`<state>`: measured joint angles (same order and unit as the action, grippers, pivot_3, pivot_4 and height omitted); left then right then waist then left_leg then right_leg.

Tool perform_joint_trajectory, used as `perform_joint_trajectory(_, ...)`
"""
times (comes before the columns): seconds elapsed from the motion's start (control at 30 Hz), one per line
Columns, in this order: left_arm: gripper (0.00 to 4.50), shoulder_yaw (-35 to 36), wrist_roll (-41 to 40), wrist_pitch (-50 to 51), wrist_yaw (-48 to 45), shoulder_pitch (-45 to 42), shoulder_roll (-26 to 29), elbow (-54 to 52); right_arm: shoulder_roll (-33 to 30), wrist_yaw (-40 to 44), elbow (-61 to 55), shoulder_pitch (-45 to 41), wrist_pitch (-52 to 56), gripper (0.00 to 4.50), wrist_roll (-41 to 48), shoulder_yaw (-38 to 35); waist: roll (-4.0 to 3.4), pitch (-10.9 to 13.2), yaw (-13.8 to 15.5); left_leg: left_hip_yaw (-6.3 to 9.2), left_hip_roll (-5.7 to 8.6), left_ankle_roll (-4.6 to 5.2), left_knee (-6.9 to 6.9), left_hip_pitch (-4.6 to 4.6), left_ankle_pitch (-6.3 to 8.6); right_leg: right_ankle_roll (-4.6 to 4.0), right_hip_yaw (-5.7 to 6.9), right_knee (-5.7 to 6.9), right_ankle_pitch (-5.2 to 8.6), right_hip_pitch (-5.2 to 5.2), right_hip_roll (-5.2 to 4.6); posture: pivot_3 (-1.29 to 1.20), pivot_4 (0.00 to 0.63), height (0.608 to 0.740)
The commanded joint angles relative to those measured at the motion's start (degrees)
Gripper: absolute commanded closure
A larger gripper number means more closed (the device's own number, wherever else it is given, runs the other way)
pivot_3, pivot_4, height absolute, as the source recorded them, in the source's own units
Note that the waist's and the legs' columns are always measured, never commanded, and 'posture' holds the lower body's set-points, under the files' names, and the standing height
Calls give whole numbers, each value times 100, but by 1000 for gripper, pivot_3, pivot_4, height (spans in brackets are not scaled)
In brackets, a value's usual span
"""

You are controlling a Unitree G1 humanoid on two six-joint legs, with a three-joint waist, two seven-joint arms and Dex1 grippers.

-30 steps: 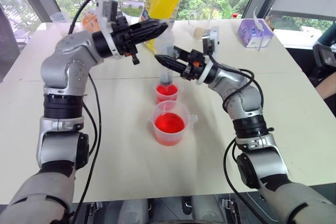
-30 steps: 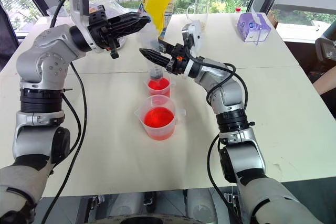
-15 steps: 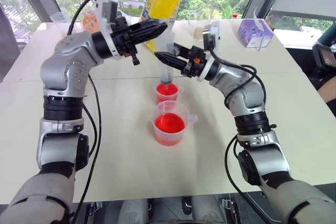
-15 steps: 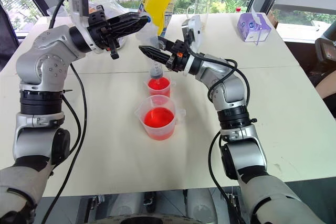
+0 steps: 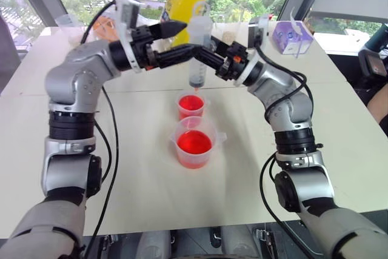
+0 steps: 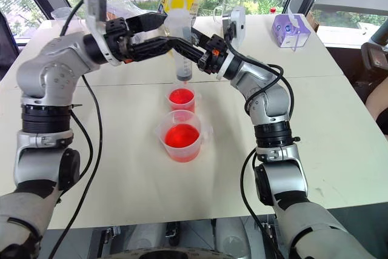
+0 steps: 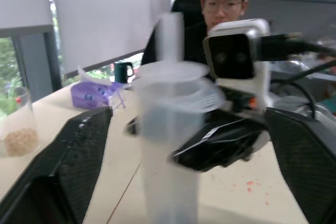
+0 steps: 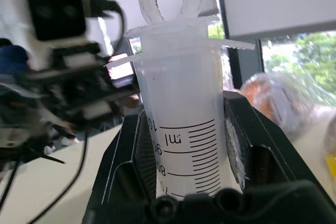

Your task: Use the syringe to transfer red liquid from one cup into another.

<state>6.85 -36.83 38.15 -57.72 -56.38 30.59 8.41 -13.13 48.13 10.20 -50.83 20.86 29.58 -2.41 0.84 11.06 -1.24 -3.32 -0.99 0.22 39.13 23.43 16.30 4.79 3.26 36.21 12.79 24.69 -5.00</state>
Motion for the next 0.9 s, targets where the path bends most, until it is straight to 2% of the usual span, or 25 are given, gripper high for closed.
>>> perform_joint_trajectory(0.03,50,451,-214,139,36,188,440,-511,18,-46,-326,-115,11,3097,133,-81,0,0,-4,0,-1,0,-1,-1,0,0,0,0,0,0,0,0,150,740)
perform_joint_trajectory(0.13,50,570,-333,260,25,542,696,-848,11,-182,-364,-201,145,3097,225,-167,0,0,30,0,-4,0,-2,-1,0,0,0,0,0,0,-4,0,150,740)
perform_joint_trajectory(0.3,50,657,-500,450,72,1235,933,-1455,-424,-840,-424,-637,1188,3097,445,-507,0,0,72,1,5,0,1,2,0,0,1,0,0,-3,-18,0,150,740)
perform_joint_trajectory(0.4,50,698,-568,497,207,1657,953,-1814,-1054,-1334,-287,-995,2663,3097,904,-954,0,0,75,2,8,1,1,4,1,-1,2,-3,0,-4,-23,0,150,740)
perform_joint_trajectory(0.47,50,704,-621,524,267,1908,968,-2059,-1433,-1646,-198,-1120,3474,3097,912,-1026,0,0,62,2,8,3,-1,4,2,-1,2,-6,0,-4,-25,0,150,740)
perform_joint_trajectory(0.57,50,777,-835,645,401,2336,960,-2467,-2202,-1881,-128,-1054,4917,3097,706,-714,0,0,51,1,7,7,-4,4,5,-2,2,-9,1,-3,-25,0,150,740)
perform_joint_trajectory(0.67,50,825,-1003,716,567,2685,927,-2734,-2800,-1982,-126,-642,5529,3097,342,-252,2,-1,49,-1,6,11,-6,4,7,-3,1,-10,1,-2,-25,0,150,740)
perform_joint_trajectory(0.73,50,809,-1059,708,658,2847,914,-2849,-2978,-2029,8,-437,5796,3097,185,-94,1,-1,49,-2,7,13,-6,4,8,-3,0,-10,1,-2,-23,0,150,740)
perform_joint_trajectory(0.9,50,747,-1179,717,820,2985,907,-2992,-2951,-2162,403,-286,5909,3097,-155,-21,-1,0,43,-7,7,14,-4,4,8,-2,-4,-10,1,1,-15,0,150,740)
